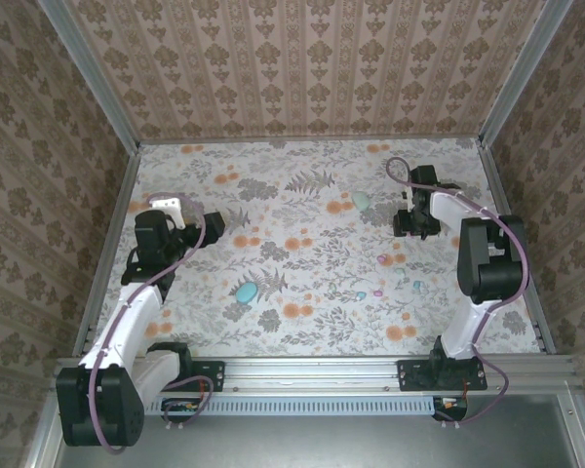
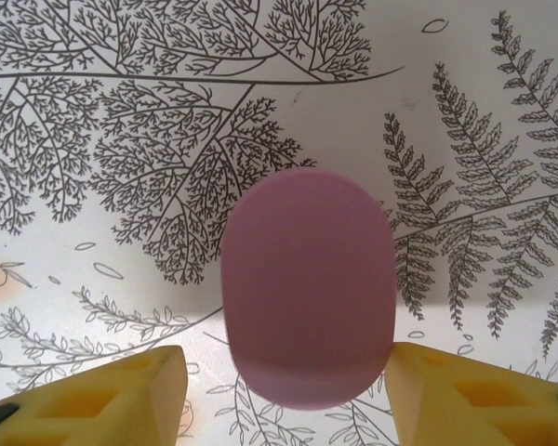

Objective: Insert the wireless bluetooth earbuds into the charging case

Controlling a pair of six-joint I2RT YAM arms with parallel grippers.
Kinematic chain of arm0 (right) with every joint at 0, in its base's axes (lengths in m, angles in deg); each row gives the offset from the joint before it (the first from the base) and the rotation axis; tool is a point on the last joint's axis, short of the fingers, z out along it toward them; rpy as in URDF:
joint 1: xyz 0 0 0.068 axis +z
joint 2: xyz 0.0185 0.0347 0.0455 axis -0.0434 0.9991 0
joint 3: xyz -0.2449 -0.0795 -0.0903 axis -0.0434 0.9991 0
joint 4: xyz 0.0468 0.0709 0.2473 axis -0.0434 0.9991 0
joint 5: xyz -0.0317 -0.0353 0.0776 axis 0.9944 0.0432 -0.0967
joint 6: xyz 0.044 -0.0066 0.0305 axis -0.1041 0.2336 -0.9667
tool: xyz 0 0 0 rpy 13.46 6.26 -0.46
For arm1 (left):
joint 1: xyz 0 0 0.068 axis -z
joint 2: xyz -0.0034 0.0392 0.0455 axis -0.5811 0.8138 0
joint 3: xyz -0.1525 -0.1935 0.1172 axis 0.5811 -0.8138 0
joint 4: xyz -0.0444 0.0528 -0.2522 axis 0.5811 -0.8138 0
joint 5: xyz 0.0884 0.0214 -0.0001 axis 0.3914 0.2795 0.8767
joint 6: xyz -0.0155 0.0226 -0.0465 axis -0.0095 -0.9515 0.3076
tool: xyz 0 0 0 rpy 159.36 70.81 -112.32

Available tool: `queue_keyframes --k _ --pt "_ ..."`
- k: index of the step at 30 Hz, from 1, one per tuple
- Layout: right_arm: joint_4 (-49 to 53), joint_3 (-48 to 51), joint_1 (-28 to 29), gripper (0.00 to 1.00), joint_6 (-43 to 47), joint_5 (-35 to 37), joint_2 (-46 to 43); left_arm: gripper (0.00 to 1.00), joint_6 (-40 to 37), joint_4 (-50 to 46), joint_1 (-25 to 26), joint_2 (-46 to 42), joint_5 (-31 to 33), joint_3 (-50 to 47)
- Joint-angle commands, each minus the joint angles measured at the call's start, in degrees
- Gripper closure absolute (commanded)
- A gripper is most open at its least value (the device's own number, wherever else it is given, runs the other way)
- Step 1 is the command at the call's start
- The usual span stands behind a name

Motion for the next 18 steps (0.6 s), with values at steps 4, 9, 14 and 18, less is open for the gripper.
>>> queue_keyframes --k 4,9,14,18 --pt "0.5 -1.3 -0.3 0.43 1.8 1.1 1.7 0.0 -1.6 -1.6 0.3 -1.1 -0.2 1.2" --pt "-0.5 -1.7 -0.3 0.43 1.4 1.6 2.4 0.0 -1.6 -2.0 0.4 -1.0 -0.2 1.5" --pt "-0.7 -2.4 -0.3 0.42 1.3 2.2 3.3 0.0 -1.9 -2.2 0.4 -0.8 -0.2 1.8" --pt "-1.3 -2.3 -0.3 0.42 1.1 2.0 3.8 0.0 -2.1 -2.8 0.3 -0.6 -0.3 2.1"
